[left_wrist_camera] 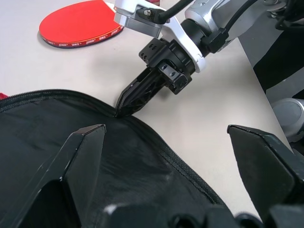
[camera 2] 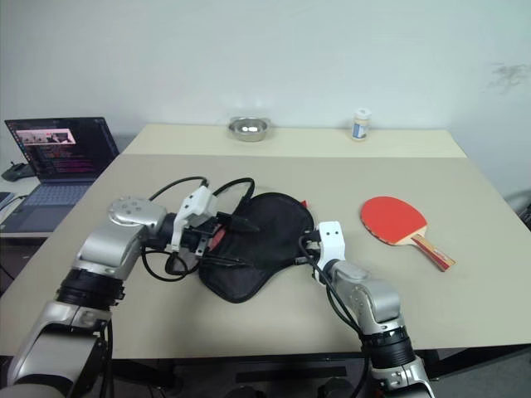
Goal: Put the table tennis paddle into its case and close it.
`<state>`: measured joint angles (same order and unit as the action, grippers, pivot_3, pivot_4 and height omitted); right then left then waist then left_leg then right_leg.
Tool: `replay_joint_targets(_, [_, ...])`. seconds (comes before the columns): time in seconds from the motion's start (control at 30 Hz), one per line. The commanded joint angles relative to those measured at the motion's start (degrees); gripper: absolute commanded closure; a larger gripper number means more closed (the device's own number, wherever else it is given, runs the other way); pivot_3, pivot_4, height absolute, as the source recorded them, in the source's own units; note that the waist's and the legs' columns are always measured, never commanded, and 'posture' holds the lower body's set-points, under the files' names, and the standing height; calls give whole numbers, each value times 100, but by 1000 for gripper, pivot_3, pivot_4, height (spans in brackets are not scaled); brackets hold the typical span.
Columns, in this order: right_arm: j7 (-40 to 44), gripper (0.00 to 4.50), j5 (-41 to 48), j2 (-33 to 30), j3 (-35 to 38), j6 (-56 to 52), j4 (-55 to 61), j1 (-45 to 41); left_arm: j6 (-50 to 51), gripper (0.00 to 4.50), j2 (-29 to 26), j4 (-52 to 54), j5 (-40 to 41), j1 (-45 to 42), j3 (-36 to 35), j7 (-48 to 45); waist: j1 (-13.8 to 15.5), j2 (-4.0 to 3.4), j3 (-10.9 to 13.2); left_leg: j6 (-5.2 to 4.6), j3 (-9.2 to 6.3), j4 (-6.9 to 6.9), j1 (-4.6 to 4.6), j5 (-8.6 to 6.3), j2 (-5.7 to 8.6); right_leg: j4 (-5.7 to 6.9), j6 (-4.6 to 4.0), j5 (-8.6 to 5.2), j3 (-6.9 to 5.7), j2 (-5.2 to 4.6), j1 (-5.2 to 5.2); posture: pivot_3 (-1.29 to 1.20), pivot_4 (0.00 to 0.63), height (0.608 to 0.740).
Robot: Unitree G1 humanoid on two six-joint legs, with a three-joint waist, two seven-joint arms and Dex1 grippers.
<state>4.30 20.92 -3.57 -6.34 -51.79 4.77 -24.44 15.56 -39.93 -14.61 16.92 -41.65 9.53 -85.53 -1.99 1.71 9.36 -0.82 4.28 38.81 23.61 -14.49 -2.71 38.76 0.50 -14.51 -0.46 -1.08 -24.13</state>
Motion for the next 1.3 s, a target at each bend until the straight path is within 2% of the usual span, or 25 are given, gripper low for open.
replay_joint_targets(0.03, [87, 4477, -138, -272, 213, -55, 56, -137, -65, 0, 22, 130, 69, -51, -105, 9, 9, -1, 1, 0, 0, 0, 0, 0, 1, 0, 0, 0, -1, 0, 0, 0, 150, 740])
replay_joint_targets(0.13, [514, 4477, -91, -1170, 612, -253, 210, -324, -31, 0, 85, 138, 112, -85, -123, 11, 57, -16, 12, 1, 2, 1, 5, 0, 7, -2, 1, -1, -2, 0, -2, 0, 150, 740])
replay_joint_targets(0.23, [858, 4477, -56, -1789, 761, -326, 99, -502, -23, 0, 144, 133, 103, -109, -103, 13, 117, -17, 14, 2, 0, 2, 24, 1, 24, -14, 12, -7, -11, -8, -5, 0, 150, 740])
replay_joint_targets(0.43, [1516, 4477, -53, -2508, 763, -457, -208, -824, -53, 0, 265, 74, 65, -187, -59, -4, 37, -16, 17, 0, 6, -12, 30, -2, 15, -22, -3, -6, -3, -2, -16, 0, 150, 740])
replay_joint_targets(0.67, [2050, 4477, -289, -2717, 420, -262, -657, -1203, -79, 0, 319, 26, 26, -247, -47, -46, 12, -14, 28, 0, 1, -16, 27, -2, 7, -4, 13, -20, -4, 3, -24, 0, 150, 740])
replay_joint_targets(1.07, [2489, 4477, -1175, -2553, -19, 1164, -3008, -2434, -101, 0, 357, 24, -7, -272, -38, -33, 19, -9, 44, 0, 14, -11, 29, -1, 18, -2, -8, -7, 0, 2, -26, 0, 150, 740])
replay_joint_targets(1.17, [2592, 3848, -1264, -2523, -3, 1310, -3179, -2506, -103, 0, 356, 30, -8, -268, -46, -27, 20, -9, 53, 1, 14, -11, 30, -1, 17, -1, -10, -5, 0, 2, -26, 0, 150, 740])
replay_joint_targets(1.3, [2635, 2449, -1297, -2498, 123, 1372, -3084, -2500, -93, 0, 369, 31, 1, -268, -48, -18, 20, -10, 56, 1, 14, -11, 30, -1, 17, 0, -11, -5, 1, 2, -27, 0, 150, 740])
